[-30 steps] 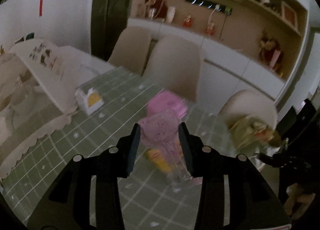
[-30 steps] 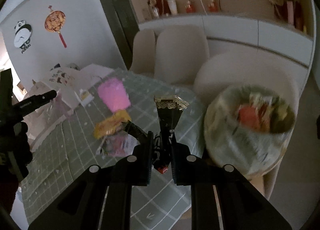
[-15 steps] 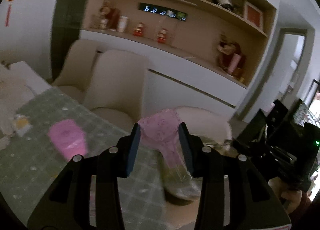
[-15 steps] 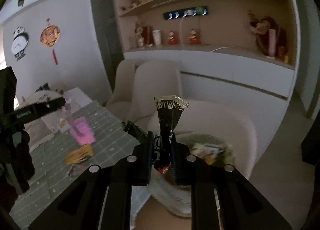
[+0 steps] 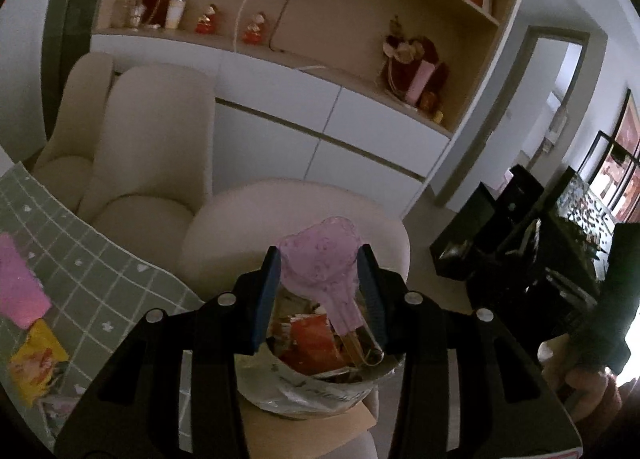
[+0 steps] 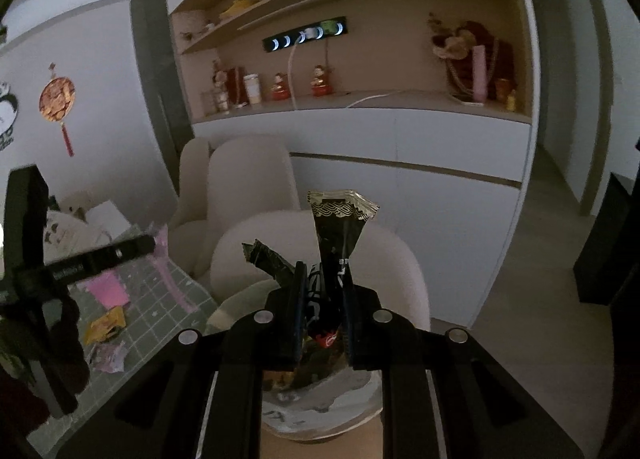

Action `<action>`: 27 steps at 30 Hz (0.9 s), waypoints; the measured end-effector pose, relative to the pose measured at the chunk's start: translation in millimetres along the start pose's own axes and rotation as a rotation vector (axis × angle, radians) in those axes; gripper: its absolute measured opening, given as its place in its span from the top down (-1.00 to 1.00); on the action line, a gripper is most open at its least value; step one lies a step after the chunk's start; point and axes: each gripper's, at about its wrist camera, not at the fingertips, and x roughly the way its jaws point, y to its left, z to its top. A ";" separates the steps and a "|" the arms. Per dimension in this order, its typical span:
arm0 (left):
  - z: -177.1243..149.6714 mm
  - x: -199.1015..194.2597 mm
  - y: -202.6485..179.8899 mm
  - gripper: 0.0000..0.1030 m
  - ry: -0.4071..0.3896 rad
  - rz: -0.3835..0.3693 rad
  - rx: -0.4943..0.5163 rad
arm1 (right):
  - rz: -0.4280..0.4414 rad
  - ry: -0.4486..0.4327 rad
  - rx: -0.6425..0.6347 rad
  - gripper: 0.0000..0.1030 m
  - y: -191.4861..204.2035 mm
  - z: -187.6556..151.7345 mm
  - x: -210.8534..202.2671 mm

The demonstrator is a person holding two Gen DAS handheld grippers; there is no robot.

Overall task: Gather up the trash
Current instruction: 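Carry the pink scoop in the left tool while the right tool carries the dark stick to the trash bag, then open the left tool over the trash bag while the right tool releases the dark stick into it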

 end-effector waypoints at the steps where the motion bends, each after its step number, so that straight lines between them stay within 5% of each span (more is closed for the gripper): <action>1: -1.9 6.2 -1.0 0.26 0.011 -0.006 0.000 | -0.002 -0.003 0.009 0.69 -4.4 -1.2 -0.6; 13: -23.1 79.3 12.9 0.26 0.170 -0.020 -0.049 | -0.014 0.045 0.061 0.69 -22.4 -8.3 30.0; 27: -46.9 121.6 23.8 0.23 0.304 -0.060 -0.041 | -0.011 0.081 0.055 0.69 -7.8 -3.1 65.4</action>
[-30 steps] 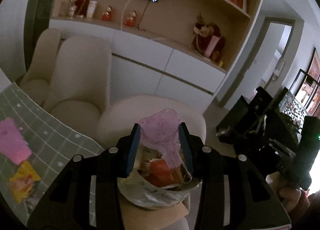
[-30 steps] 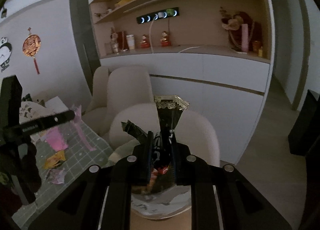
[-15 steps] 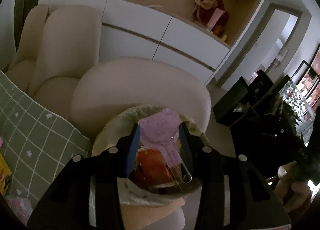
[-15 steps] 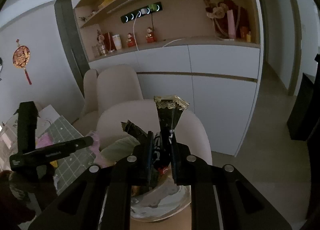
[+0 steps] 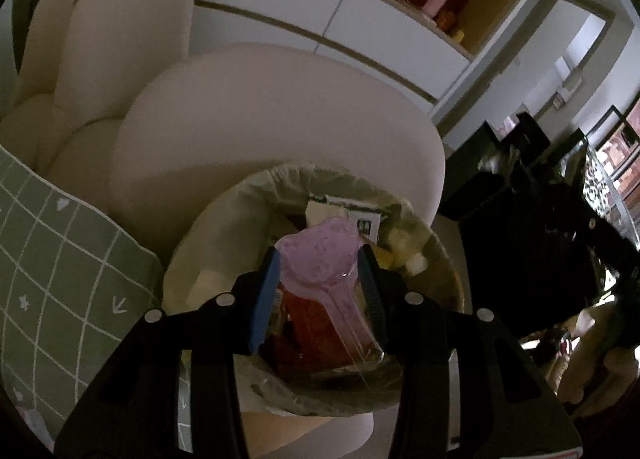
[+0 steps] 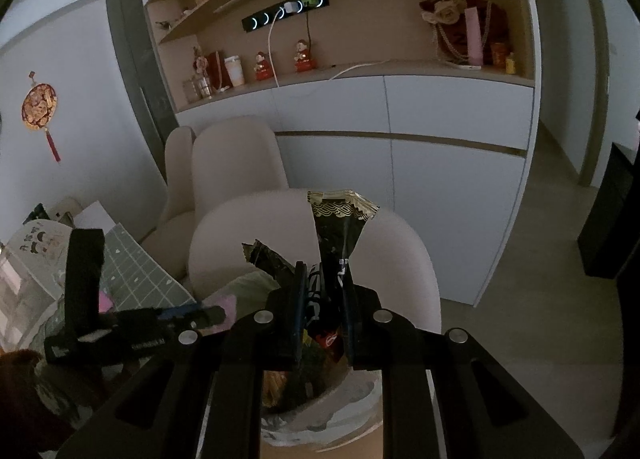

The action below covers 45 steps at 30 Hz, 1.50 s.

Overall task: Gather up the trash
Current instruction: 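Open the left tool over the trash bag while the right tool releases the dark stick into it, then move both open tools back over the table toward the remaining wrappers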

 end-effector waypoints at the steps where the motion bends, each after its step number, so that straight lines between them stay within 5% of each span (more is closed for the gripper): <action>1: 1.0 0.8 1.6 0.15 0.005 -0.007 0.000 | 0.001 0.001 -0.001 0.69 0.7 0.0 1.1; 7: 3.7 -15.5 6.9 -0.07 -0.052 -0.015 0.003 | 0.006 0.011 -0.042 0.69 14.8 3.6 10.2; 18: -12.4 -83.5 17.0 -0.15 -0.183 0.063 0.015 | 0.072 0.052 -0.090 0.69 41.1 -8.4 25.6; 31: -77.9 -140.2 79.2 -0.15 -0.214 0.223 -0.202 | 0.110 0.233 -0.038 0.67 34.6 -44.0 86.2; 37: -106.9 -166.0 94.6 -0.15 -0.207 0.289 -0.250 | 0.113 0.248 -0.019 0.13 34.2 -52.8 94.1; 45: -140.6 -204.7 111.0 -0.15 -0.193 0.392 -0.260 | 0.053 0.203 -0.080 -0.11 48.6 -58.5 71.3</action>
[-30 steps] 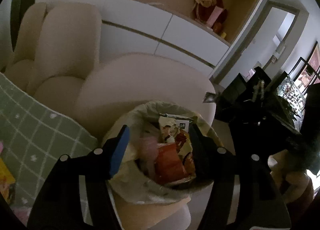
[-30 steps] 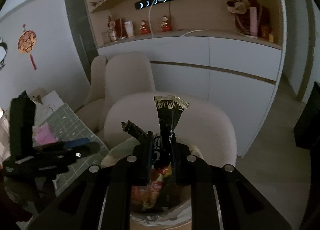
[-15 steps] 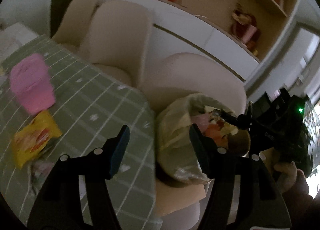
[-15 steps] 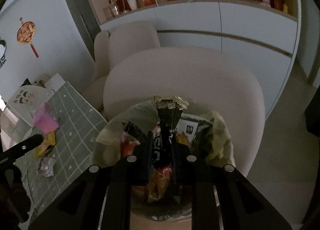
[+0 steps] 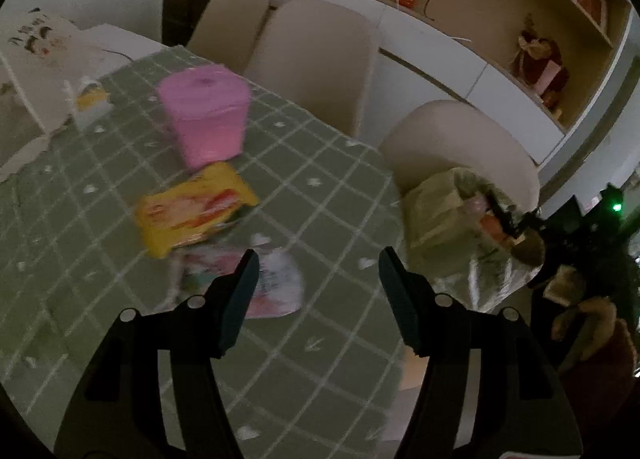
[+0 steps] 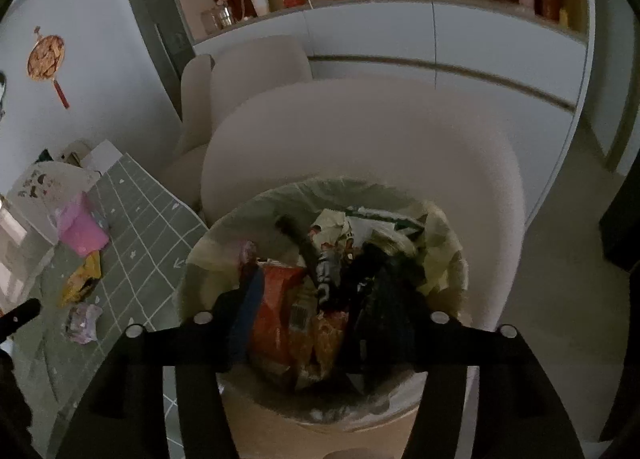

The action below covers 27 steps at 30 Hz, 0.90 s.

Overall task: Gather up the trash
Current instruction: 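Move both open tools back over the table toward the remaining wrappers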

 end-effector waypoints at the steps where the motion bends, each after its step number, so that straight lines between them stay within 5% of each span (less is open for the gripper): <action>1: -3.4 -6.0 6.5 -0.15 -0.003 0.007 -0.001 | -0.014 -0.015 -0.012 -0.12 5.0 -0.7 -5.8; 9: -15.3 -43.6 34.9 -0.15 -0.035 0.004 0.007 | 0.027 -0.093 -0.042 -0.22 51.0 -7.6 -54.1; 20: -39.9 -85.3 102.8 -0.15 -0.073 -0.002 -0.041 | 0.136 0.000 -0.125 -0.23 152.3 -43.2 -64.5; 27: -28.9 -65.0 126.8 -0.15 -0.040 -0.097 0.060 | 0.212 0.005 -0.135 -0.23 194.0 -66.6 -64.0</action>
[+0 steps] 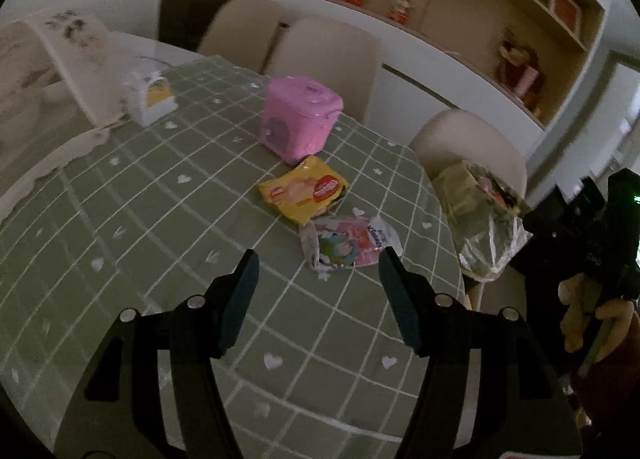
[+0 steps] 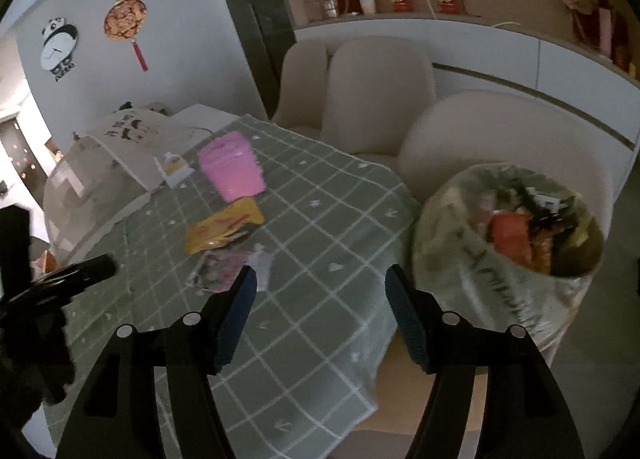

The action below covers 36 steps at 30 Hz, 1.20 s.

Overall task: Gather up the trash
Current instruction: 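Move both open tools back over the table toward the remaining wrappers, then grasp the yellow snack pack with the left tool while the right tool grasps the pink-white wrapper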

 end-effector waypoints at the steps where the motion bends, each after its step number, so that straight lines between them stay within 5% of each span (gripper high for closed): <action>1: 7.0 11.0 3.3 -0.15 0.005 -0.012 0.016 | 0.003 -0.004 0.001 -0.23 3.2 -1.3 0.2; 5: 25.8 57.4 13.0 -0.15 0.061 -0.007 0.031 | -0.019 -0.012 0.000 -0.23 10.3 -10.7 1.7; 12: 38.4 127.0 39.1 -0.01 0.144 0.072 -0.209 | -0.076 0.032 0.022 -0.23 -3.3 -29.9 10.1; 15: 44.2 140.7 38.1 0.26 0.144 0.095 -0.259 | -0.064 0.057 0.043 -0.23 -8.9 -36.7 19.5; 16: 45.8 142.6 36.3 0.68 0.152 0.098 -0.249 | -0.055 0.065 0.047 -0.23 -9.0 -38.3 22.4; 17: 46.5 142.8 34.0 0.88 0.161 0.107 -0.241 | -0.036 0.083 0.053 -0.23 -7.9 -40.2 29.0; 27: 4.4 61.3 63.2 0.97 0.124 0.093 -0.294 | 0.158 0.222 0.100 -0.23 55.9 -52.3 97.3; 36: -40.4 -8.2 129.6 0.97 0.089 0.145 -0.374 | 0.060 0.183 0.124 -0.22 98.4 -55.3 129.5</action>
